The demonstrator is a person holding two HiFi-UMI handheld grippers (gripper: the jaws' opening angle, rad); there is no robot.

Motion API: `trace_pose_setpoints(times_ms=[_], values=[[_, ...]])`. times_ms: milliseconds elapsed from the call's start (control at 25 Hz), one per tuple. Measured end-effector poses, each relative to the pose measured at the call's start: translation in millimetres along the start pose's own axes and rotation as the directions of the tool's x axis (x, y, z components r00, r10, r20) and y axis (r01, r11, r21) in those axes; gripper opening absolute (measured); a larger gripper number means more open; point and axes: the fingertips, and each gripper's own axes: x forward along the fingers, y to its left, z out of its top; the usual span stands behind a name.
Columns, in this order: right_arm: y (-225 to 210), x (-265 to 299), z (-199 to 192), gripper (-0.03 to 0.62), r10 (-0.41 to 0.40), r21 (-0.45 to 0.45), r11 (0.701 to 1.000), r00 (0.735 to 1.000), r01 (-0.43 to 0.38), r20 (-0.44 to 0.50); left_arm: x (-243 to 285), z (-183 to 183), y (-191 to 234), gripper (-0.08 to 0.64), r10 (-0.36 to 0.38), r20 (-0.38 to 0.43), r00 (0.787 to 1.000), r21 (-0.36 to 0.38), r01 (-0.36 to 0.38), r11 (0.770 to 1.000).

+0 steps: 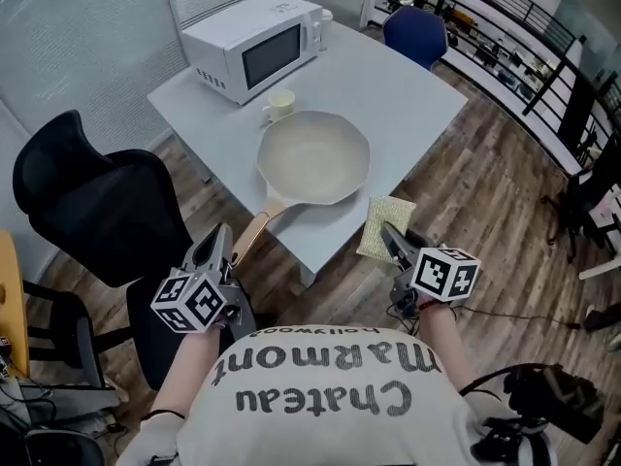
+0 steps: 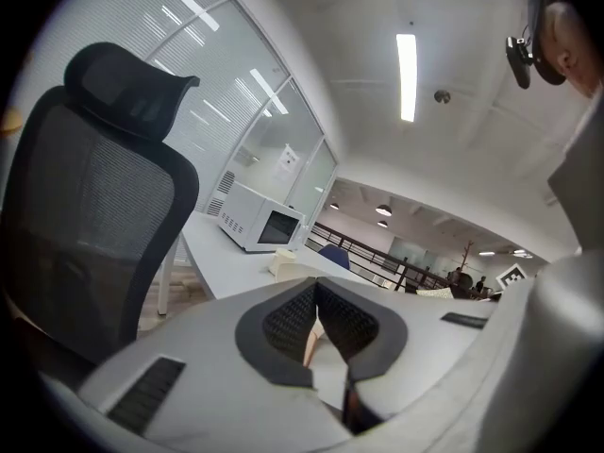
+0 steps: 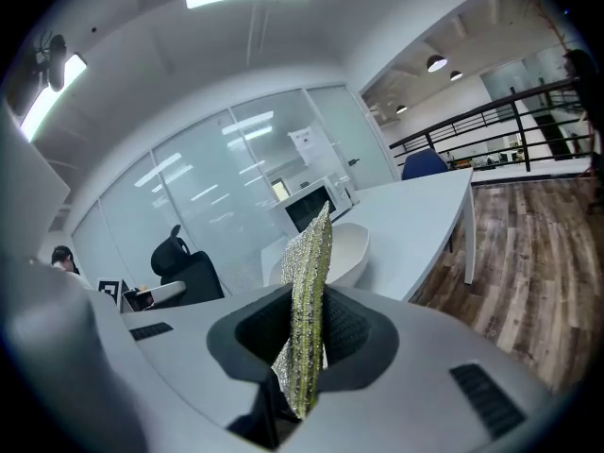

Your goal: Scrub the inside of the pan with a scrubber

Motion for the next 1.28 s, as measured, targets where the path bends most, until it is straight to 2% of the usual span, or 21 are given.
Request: trace_pose_setpoints(times_ms=[80,200,440,600,840,960,1000,1040,1080,1120,1200,1280], values=[[-1.9,8.3,-4.1,0.055,-0.008,-0.002,1.0,1.0,0.007,-0.017,6.4,-3.9,1.2,-0.006,-0.017,-0.008,1.0,-0.003,0.017,1.0],[-4.5,20.2,-5.5,0.055,-0.011,-0.006,1.0,0.999,0.011,-0.032,13.5,-11.3,0.6,-0.006,-0.043,-0.048,0.998,0.033,0.045,0.998],[-1.5,62.5,19.5,0.055,0.031,-0.011,0.999,0.999,-0.031,-0.042,28.0,-14.8,1.5,-0.003,-0.06,-0.118,0.991,0.069,0.068,0.995],[0.8,99.0,37.2,0.055,0.093,-0.049,0.994,0.993,-0.097,-0.077,40.6,-14.6,6.9,-0.003,-0.024,-0.131,0.991,0.088,0.036,0.995],[-3.3,162.9,69.7,0.055,0.176,-0.097,0.977,0.972,-0.192,-0.154,77.8,-8.2,24.8,-0.003,0.047,-0.106,0.993,0.035,-0.044,0.998],[-11.8,191.2,83.3,0.055,0.221,-0.108,0.963,0.952,-0.247,-0.213,98.3,-15.4,20.3,0.026,0.063,-0.159,0.985,0.093,-0.049,0.994],[-15.4,198.7,86.3,0.055,0.235,-0.105,0.959,0.945,-0.264,-0.227,103.6,-21.8,16.7,0.035,0.068,-0.196,0.978,0.133,-0.042,0.99],[-18.3,206.1,89.6,0.055,0.25,-0.103,0.955,0.939,-0.28,-0.238,108.8,-28.5,12.9,0.108,0.073,-0.237,0.969,0.178,-0.03,0.984],[-20.1,213.5,92.8,0.055,0.265,-0.102,0.949,0.932,-0.297,-0.249,113.6,-35.0,9.1,0.217,0.076,-0.282,0.956,0.221,-0.013,0.975],[-21.0,221.3,95.3,0.055,0.281,-0.103,0.943,0.924,-0.316,-0.261,117.9,-41.1,5.8,0.271,0.079,-0.326,0.942,0.258,0.008,0.966],[-21.4,237.1,97.1,0.055,0.313,-0.106,0.929,0.904,-0.356,-0.293,125.3,-53.8,2.7,0.304,0.091,-0.415,0.905,0.306,0.045,0.951],[-20.9,252.2,95.7,0.055,0.344,-0.101,0.913,0.879,-0.395,-0.329,132.3,-69.7,3.5,0.313,0.105,-0.511,0.853,0.333,0.084,0.939]])
